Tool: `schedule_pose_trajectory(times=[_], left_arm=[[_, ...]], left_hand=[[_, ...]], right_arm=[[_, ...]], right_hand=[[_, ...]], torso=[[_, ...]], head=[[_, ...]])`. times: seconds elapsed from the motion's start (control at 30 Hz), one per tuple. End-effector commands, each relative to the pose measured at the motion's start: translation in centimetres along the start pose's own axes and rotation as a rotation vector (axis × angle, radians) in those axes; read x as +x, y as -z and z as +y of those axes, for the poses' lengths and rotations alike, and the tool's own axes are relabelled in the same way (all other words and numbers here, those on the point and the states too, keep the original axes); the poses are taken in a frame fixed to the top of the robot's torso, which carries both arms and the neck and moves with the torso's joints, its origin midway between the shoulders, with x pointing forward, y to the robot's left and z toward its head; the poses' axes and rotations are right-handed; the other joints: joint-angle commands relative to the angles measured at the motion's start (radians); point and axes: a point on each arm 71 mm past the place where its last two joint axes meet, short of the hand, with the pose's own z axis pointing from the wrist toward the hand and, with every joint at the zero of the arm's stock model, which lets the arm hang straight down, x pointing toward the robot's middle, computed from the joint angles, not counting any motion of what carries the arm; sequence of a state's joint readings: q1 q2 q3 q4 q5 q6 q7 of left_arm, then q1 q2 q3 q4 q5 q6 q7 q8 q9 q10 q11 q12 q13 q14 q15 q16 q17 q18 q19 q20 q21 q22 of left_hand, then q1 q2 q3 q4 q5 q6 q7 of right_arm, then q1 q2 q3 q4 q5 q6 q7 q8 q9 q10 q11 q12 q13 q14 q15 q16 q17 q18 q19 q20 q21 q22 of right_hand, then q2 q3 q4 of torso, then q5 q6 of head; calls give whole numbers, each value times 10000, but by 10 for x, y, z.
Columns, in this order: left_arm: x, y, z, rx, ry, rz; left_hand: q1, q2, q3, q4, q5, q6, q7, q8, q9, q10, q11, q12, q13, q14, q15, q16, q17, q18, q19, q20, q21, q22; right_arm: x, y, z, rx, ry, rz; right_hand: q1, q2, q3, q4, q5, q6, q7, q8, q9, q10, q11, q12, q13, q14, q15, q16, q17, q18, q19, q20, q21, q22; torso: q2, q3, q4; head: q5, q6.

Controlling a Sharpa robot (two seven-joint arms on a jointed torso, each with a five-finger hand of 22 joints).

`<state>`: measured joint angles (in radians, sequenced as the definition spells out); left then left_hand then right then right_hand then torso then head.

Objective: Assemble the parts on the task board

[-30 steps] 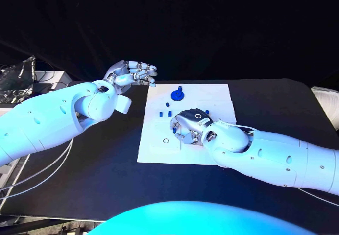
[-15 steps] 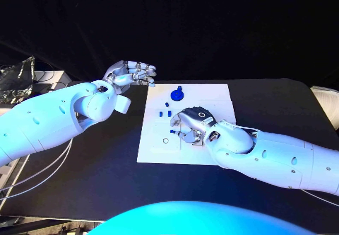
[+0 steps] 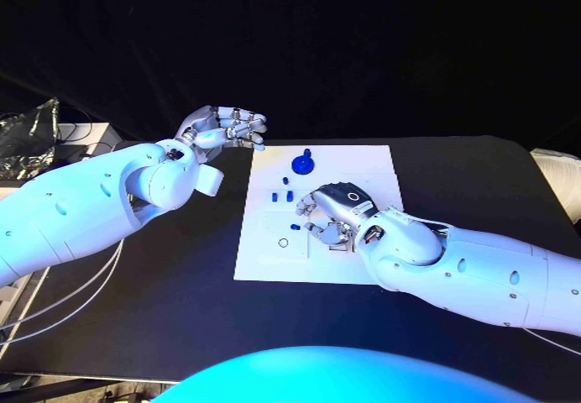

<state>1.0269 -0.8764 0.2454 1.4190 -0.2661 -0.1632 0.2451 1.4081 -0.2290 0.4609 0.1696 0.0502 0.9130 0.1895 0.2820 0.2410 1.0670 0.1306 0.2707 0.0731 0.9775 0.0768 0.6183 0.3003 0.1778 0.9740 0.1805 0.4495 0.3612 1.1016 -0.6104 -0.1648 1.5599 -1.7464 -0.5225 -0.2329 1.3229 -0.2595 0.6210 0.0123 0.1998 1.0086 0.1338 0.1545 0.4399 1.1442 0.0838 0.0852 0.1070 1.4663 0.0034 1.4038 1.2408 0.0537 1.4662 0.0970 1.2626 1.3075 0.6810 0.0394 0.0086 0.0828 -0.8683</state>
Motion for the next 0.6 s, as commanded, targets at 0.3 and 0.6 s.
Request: schedule_pose_trajectory(times=[0.3, 0.6], left_arm=[[1, 0, 0, 16, 101, 132], [1, 0, -1, 17, 103, 141]], left_hand=[[113, 44, -71, 7, 10, 15, 44, -6, -10, -10, 57, -71, -8, 12, 75, -59, 14, 33, 86, 14, -69, -17], [113, 44, -71, 7, 10, 15, 44, -6, -10, -10, 57, -71, -8, 12, 75, -59, 14, 33, 86, 14, -69, -17]], right_arm=[[5, -6, 3, -84, 35, 415], [7, -14, 10, -50, 56, 316]], right_hand=[[77, 16, 70, -49, 40, 150, 7, -28, -20, 817, -154, 424, 101, 356, -145, -21, 18, 85, 181, -72, 53, 1138], [-86, -31, -711, -11, 201, 149, -327, -290, -471, 913, -717, 11329, 10235, 555, -620, 393, 675, -168, 569, -522, 1262, 1824]], torso=[[13, -8, 1], [12, -7, 22]], head=[[24, -4], [13, -23]])
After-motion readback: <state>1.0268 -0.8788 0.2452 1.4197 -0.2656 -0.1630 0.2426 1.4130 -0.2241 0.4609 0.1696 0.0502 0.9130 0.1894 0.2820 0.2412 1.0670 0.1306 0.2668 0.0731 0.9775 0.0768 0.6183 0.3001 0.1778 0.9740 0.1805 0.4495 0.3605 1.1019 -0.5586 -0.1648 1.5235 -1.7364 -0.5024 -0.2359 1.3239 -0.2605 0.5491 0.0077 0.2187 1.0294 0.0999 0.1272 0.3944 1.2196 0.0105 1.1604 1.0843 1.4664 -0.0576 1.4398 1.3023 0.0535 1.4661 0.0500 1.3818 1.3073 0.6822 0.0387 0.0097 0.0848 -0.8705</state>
